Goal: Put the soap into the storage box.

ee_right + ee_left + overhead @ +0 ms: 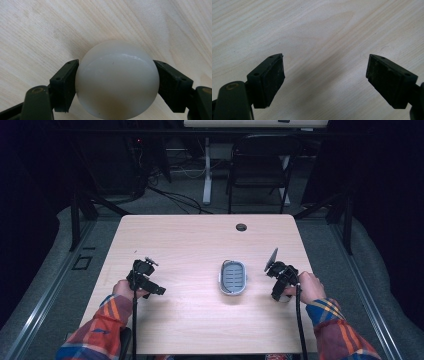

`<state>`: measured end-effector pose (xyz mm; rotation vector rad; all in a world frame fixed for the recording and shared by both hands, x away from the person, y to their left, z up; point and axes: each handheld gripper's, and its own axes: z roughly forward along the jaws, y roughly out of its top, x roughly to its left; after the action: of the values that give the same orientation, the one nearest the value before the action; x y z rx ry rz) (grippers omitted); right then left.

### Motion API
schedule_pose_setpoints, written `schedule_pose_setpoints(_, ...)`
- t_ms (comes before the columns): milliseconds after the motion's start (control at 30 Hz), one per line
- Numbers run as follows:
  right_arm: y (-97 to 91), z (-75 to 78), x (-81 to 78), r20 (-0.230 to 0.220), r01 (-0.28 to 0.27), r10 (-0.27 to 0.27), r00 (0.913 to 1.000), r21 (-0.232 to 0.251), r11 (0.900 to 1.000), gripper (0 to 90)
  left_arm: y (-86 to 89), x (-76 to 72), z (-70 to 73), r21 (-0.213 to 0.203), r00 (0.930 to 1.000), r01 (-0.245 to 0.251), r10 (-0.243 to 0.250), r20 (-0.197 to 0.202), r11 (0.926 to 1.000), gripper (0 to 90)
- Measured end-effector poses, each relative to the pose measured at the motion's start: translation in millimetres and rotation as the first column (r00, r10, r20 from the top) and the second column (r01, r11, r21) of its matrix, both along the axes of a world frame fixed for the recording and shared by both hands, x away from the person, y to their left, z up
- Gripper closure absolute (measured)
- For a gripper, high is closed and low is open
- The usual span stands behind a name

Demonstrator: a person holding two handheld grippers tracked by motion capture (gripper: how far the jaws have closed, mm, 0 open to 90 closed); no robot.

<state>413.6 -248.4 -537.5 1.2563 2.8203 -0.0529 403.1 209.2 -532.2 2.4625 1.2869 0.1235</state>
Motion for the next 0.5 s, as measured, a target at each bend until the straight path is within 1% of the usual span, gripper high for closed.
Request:
schedule_pose_setpoints(33,0.0,0.0,0.0,0.0,0.0,0.0,1.0,0.0,1.0,24.4,0.0,0.0,0.0,0.0,1.0,0.0,0.0,0.0,1.0,15.1)
schedule_pose_setpoints(67,-0.5,4.6,1.4,-0.017,-0.031,0.03,0.9994,-0.029,0.9991,24.4,-0.5,-0.7,-0.1,-0.002,1.0,0.005,-0.005,-0.001,1.0,15.1)
schedule_pose_setpoints(100,-0.5,3.7,-0.3,-0.005,-0.015,0.015,0.9999,-0.012,0.9998,24.4,-0.5,-0.7,-0.1,-0.002,1.0,0.005,-0.005,-0.001,1.0,15.1)
schedule_pose_setpoints(133,-0.5,3.7,-0.3,-0.005,-0.015,0.015,0.9999,-0.012,0.9998,24.4,-0.5,-0.7,0.1,-0.002,1.0,0.006,-0.006,-0.004,1.0,15.1)
schedule_pose_setpoints(167,-0.7,4.9,-0.4,-0.01,-0.019,0.019,0.9998,-0.015,0.9997,24.4,-0.6,-0.7,0.1,-0.002,1.0,0.006,-0.006,-0.004,1.0,15.1)
schedule_pose_setpoints(200,-1.1,7.1,-0.2,-0.017,-0.027,0.026,0.9995,-0.032,0.9991,24.4,-0.5,-0.7,0.1,-0.003,1.0,0.006,-0.006,-0.005,1.0,15.1)
schedule_pose_setpoints(333,-1.8,8.0,-0.5,-0.003,-0.018,0.018,0.9998,-0.022,0.9996,24.4,-0.4,-0.5,-0.3,-0.006,0.9999,0.007,-0.007,-0.007,1.0,15.1)
schedule_pose_setpoints(367,-1.7,11.4,1.0,-0.015,-0.03,0.03,0.9995,-0.039,0.9988,24.4,-0.6,-0.5,-0.5,-0.009,0.9999,0.007,-0.007,-0.013,0.9999,15.1)
schedule_pose_setpoints(400,-1.5,11.2,0.5,-0.003,-0.019,0.019,0.9998,-0.026,0.9995,24.4,-0.9,-0.5,-0.9,-0.008,0.9999,0.01,-0.01,-0.012,0.9999,15.1)
schedule_pose_setpoints(433,-1.5,11.2,0.5,-0.003,-0.019,0.019,0.9998,-0.026,0.9995,24.4,-1.2,-0.3,-1.0,0.0,0.9998,0.016,-0.016,-0.011,0.9999,15.1)
schedule_pose_setpoints(467,-1.2,13.8,2.4,-0.019,-0.033,0.032,0.9993,-0.047,0.9984,24.4,-1.5,-0.1,-1.4,0.0,0.9997,0.02,-0.02,-0.013,0.9998,15.0)
schedule_pose_setpoints(500,0.1,12.6,2.4,0.003,-0.016,0.016,0.9999,-0.021,0.9997,24.4,-1.9,-0.2,-1.5,0.001,0.9997,0.022,-0.022,-0.014,0.9997,15.1)
